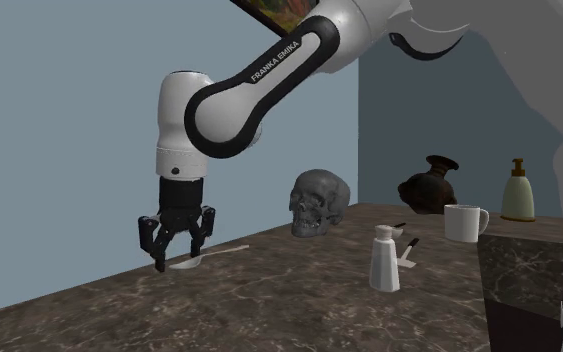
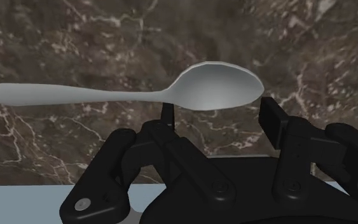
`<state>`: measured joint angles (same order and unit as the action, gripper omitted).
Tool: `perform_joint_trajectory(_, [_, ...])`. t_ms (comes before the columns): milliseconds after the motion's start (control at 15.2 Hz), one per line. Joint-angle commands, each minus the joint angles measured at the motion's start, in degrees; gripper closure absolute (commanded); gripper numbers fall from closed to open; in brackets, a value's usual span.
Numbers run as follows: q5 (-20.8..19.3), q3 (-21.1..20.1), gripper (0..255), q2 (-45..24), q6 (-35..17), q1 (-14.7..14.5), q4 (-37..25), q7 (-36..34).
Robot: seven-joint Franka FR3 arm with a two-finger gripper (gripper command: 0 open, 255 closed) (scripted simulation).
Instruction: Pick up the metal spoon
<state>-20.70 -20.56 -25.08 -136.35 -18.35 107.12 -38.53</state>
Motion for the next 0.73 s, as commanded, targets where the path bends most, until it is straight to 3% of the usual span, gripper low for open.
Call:
perform_joint_trajectory(0, [0.6,-0.4,255,0.9,1.2,0.2,-0.3,0.4])
perform_joint_trajectory(660, [3.0,-1.5,255,4.3,6.0,0.9,-2.1,2.4])
